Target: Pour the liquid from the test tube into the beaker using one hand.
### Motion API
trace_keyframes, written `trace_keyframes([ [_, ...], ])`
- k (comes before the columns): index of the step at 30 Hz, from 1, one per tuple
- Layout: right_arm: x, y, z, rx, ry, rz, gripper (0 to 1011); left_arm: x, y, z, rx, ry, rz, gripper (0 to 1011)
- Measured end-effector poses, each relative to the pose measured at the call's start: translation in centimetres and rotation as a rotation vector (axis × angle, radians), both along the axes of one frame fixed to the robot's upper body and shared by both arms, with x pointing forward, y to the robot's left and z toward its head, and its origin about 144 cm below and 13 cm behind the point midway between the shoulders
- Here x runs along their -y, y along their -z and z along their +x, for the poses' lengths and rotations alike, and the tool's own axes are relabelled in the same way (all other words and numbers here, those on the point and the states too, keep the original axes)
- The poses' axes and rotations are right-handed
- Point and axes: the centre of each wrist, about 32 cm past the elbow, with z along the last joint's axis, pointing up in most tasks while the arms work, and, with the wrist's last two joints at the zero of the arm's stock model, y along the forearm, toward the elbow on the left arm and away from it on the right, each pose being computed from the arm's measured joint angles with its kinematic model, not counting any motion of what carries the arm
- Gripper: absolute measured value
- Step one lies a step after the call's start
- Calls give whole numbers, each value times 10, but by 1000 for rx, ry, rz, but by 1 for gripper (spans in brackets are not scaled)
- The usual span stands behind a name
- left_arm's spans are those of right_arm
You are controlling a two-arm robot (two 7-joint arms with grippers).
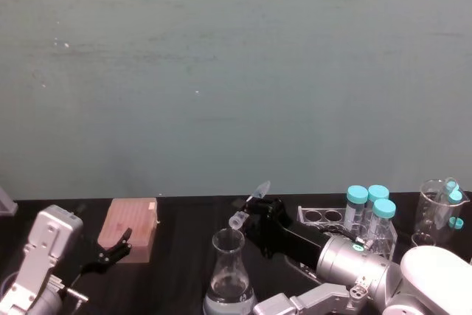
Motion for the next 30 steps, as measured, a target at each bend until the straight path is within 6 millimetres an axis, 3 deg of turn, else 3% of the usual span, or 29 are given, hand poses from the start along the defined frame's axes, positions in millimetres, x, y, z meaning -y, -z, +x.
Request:
trace_keyframes([
  [30,1,4,8,132,-10,-61,224,0,0,0,0,0,0,1000],
])
